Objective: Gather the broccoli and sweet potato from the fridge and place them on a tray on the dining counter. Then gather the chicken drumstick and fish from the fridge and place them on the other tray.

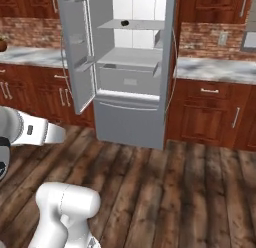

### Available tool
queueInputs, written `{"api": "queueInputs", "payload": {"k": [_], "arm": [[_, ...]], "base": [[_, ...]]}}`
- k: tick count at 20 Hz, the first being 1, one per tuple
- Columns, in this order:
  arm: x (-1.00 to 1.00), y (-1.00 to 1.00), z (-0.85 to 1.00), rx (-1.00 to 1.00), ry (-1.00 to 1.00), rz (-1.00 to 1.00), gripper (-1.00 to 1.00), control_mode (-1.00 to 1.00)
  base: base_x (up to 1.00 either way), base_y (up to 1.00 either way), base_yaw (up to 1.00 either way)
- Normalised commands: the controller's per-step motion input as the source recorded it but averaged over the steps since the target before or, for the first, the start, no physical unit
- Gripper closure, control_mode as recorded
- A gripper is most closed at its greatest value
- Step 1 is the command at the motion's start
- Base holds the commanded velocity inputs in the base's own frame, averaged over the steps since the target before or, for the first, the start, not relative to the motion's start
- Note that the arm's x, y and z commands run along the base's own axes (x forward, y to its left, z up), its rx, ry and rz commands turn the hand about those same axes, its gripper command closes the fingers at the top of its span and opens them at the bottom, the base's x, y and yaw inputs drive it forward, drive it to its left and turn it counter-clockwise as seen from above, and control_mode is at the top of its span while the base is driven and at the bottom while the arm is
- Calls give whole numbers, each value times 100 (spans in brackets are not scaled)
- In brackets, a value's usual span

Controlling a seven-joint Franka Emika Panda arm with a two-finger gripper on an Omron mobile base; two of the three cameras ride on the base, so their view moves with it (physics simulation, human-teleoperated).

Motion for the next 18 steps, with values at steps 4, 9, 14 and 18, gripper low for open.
{"api": "queueInputs", "payload": {"k": [4, 9, 14, 18], "arm": [[0, 0, 0, 0, 0, 0, -100, 100], [0, 0, 0, 0, 0, 0, -100, 100], [0, 0, 0, 0, 0, 0, -100, 100], [0, 0, 0, 0, 0, 0, -100, 100]], "base": [[100, 16, 0], [100, 23, 0], [100, 53, 0], [100, 70, 0]]}}
